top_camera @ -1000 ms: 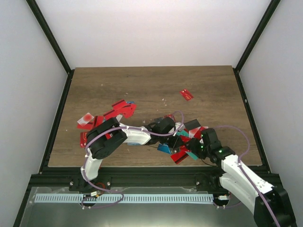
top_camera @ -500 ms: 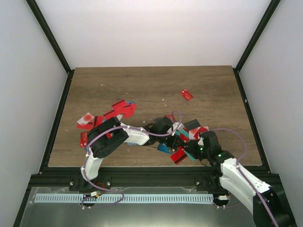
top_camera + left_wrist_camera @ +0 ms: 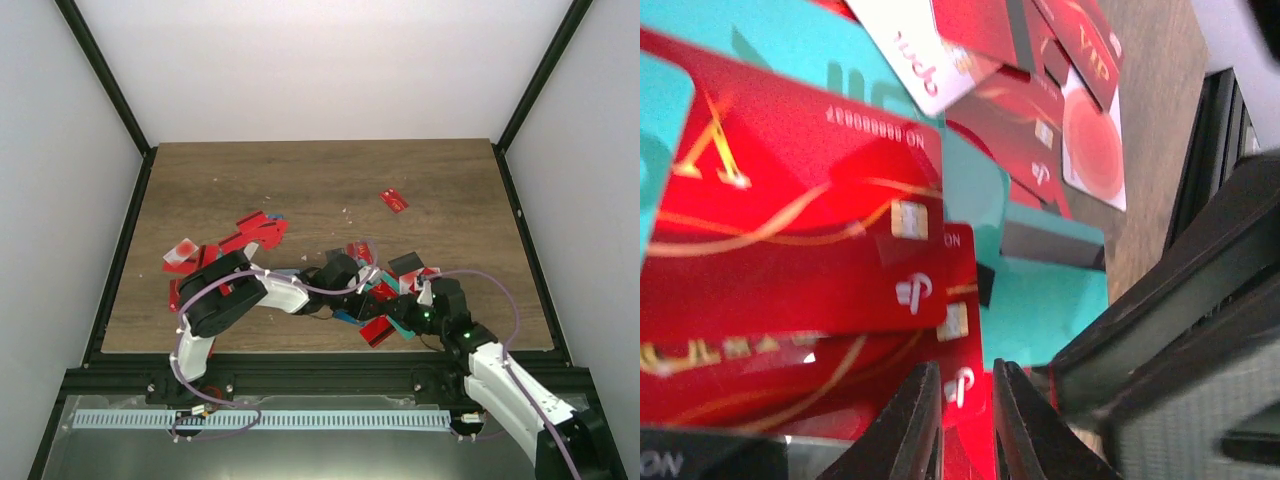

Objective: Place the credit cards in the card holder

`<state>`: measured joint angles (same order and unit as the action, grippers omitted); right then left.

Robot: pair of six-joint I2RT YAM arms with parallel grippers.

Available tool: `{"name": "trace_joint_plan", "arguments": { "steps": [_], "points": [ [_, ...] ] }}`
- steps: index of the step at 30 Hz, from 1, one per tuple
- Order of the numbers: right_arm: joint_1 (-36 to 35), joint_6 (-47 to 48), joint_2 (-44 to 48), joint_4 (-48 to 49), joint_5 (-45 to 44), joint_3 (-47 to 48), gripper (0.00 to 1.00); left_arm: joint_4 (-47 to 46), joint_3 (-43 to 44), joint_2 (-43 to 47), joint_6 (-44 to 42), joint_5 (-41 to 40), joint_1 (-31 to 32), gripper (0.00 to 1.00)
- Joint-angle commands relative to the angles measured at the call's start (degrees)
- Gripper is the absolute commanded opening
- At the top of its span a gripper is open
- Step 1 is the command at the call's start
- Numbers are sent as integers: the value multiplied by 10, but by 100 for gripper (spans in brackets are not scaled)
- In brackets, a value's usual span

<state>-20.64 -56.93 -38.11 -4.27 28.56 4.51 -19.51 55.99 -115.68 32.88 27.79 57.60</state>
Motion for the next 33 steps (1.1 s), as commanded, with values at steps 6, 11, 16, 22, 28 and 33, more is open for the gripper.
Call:
{"name": "trace_joint_plan", "arguments": {
  "steps": [6, 11, 16, 22, 28, 33],
  "points": [
    [4, 80, -40, -143, -80, 137, 16, 40, -104, 12, 14, 2, 22, 18],
    [4, 123, -173, -171, -184, 198, 20, 24, -161, 90, 39, -20, 32, 18],
    [5, 163, -299, -144, -212, 246, 27, 56, -174, 161, 42, -47, 32, 19],
    [1, 209, -401, -127, -206, 283, 39, 105, -178, 232, 44, -98, 31, 20],
    [-54, 209, -438, -147, -188, 288, 40, 181, -178, 299, 39, -175, 20, 22],
    [-134, 181, -439, -167, -174, 274, 39, 232, -185, 351, 28, -230, 2, 27]
  ]
}}
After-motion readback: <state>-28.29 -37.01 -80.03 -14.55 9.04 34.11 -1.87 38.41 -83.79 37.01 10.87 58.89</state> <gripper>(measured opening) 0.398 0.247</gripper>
